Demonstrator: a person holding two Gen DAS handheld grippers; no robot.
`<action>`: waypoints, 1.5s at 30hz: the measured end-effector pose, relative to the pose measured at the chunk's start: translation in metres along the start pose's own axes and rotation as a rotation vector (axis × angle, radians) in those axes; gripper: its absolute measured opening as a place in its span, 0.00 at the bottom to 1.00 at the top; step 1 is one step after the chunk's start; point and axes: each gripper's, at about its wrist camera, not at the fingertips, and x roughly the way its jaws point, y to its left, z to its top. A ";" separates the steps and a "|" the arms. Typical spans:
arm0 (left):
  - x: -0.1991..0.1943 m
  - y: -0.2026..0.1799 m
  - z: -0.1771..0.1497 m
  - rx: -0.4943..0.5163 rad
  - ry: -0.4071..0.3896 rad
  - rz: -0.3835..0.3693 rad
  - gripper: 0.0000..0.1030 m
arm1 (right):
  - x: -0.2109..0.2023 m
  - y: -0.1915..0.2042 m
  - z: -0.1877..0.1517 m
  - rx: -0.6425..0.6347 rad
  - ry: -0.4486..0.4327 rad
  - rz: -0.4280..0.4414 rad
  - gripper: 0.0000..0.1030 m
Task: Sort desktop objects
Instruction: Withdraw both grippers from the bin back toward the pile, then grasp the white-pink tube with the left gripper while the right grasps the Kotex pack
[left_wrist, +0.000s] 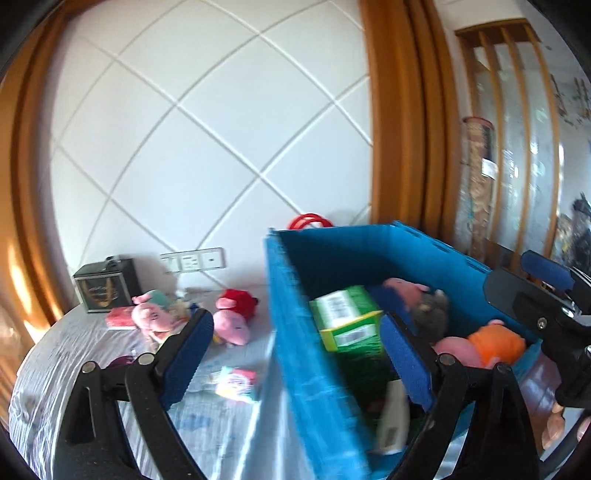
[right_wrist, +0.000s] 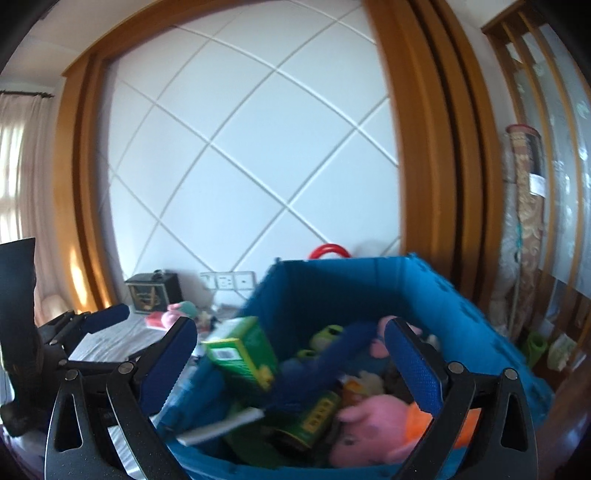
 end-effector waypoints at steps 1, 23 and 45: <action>-0.001 0.020 -0.001 -0.013 -0.003 0.015 0.90 | 0.005 0.015 0.001 -0.008 0.001 0.012 1.00; 0.112 0.377 -0.104 -0.171 0.359 0.193 0.90 | 0.214 0.258 -0.068 0.037 0.328 -0.039 1.00; 0.369 0.419 -0.197 -0.261 0.712 0.200 0.57 | 0.402 0.161 -0.208 0.297 0.723 -0.274 1.00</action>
